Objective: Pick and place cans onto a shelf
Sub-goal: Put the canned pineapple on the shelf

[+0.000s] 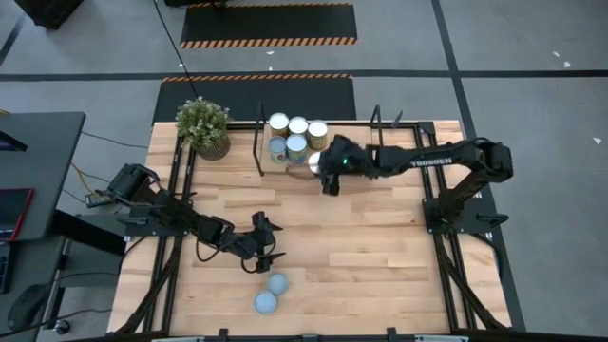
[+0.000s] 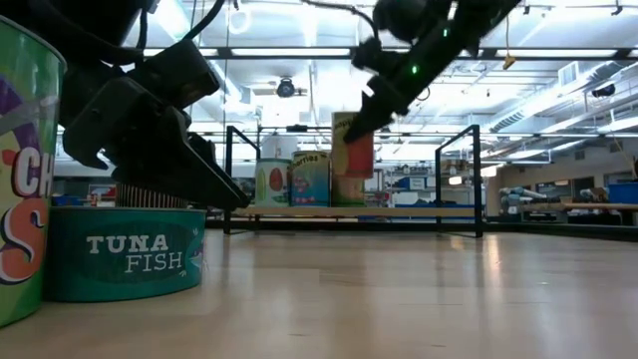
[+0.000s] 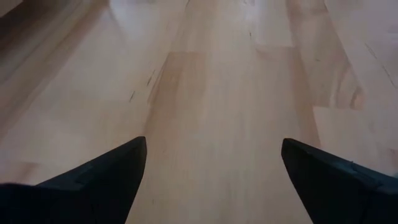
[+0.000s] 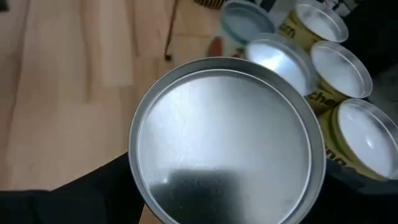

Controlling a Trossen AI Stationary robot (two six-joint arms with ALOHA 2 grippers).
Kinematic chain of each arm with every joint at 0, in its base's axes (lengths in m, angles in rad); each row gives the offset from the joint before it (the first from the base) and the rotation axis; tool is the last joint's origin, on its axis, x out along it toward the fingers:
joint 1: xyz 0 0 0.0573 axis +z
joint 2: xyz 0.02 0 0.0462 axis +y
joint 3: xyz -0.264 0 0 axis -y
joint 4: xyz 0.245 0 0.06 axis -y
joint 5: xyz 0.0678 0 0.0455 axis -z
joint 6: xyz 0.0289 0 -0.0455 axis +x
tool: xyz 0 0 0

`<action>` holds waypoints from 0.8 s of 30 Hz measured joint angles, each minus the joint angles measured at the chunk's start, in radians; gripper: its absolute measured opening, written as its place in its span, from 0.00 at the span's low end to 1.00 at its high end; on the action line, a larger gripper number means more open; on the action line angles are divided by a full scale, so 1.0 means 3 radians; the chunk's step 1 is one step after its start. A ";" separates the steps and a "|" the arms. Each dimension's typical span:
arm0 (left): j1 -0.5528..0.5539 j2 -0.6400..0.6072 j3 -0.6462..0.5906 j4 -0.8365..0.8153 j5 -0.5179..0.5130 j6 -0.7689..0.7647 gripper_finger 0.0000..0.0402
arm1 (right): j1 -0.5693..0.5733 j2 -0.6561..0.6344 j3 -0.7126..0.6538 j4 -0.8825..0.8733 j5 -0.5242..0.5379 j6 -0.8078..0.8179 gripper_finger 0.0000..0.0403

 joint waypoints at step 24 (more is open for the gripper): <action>0.0131 -0.0004 -0.0003 0.0089 -0.0051 -0.0005 0.94 | -0.0795 0.0305 -0.0036 0.0210 -0.0675 -0.0346 0.92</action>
